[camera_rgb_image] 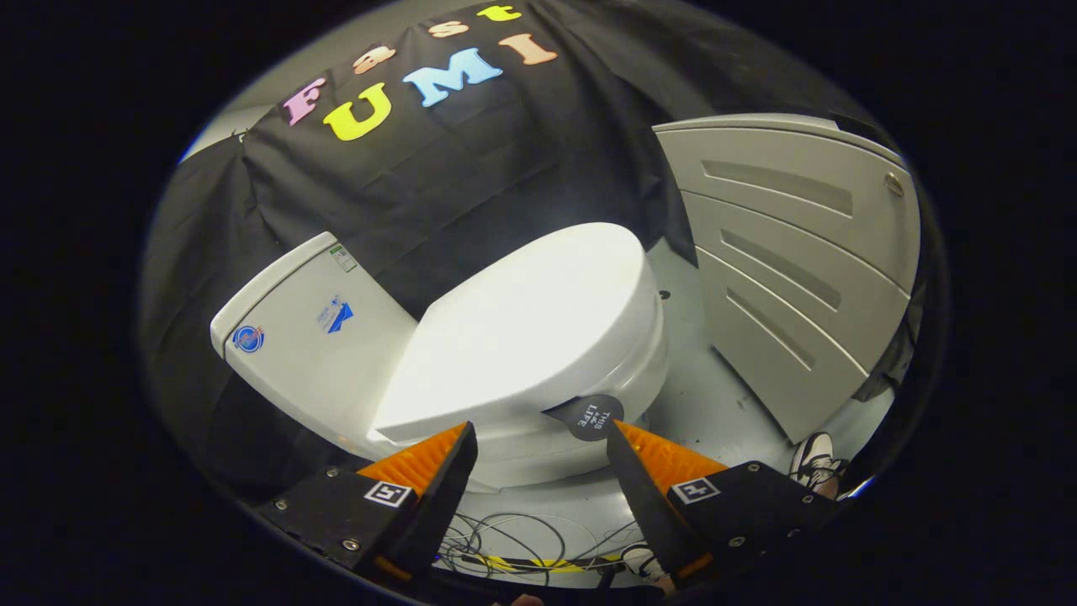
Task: Open the toilet lid.
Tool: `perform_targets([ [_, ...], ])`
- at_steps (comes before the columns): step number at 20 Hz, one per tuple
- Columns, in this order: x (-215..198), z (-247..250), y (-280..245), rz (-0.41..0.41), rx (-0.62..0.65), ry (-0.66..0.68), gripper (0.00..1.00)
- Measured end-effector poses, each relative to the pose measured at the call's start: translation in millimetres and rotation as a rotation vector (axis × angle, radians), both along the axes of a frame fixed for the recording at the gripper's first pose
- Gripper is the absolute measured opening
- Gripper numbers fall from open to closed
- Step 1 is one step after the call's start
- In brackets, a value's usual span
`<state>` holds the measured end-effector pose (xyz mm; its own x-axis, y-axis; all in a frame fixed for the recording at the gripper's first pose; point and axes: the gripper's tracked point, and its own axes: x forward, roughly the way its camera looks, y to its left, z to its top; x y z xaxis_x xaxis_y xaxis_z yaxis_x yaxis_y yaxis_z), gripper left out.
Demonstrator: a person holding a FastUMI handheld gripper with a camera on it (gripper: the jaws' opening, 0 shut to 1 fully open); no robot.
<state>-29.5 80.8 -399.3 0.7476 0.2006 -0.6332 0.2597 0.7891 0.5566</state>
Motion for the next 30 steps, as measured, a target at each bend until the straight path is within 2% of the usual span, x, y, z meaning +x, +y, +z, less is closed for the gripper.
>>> perform_targets([
  [6, 4, -28, -6, -0.119, 0.131, 0.064, 0.94],
  [11, 11, -42, -13, -0.252, 0.295, 0.068, 0.91],
  [15, 16, -58, -16, -0.317, 0.385, 0.073, 0.81],
  [19, 29, -62, -12, -0.345, 0.490, 0.028, 0.65],
  [23, 34, -70, -14, -0.344, 0.508, 0.010, 0.43],
  [24, 35, -71, -15, -0.357, 0.511, -0.011, 0.35],
  [26, 35, -77, -19, -0.400, 0.541, -0.035, 0.27],
  [28, 36, -77, -19, -0.447, 0.622, -0.047, 0.16],
  [30, 35, -76, -18, -0.442, 0.621, -0.064, 0.10],
])
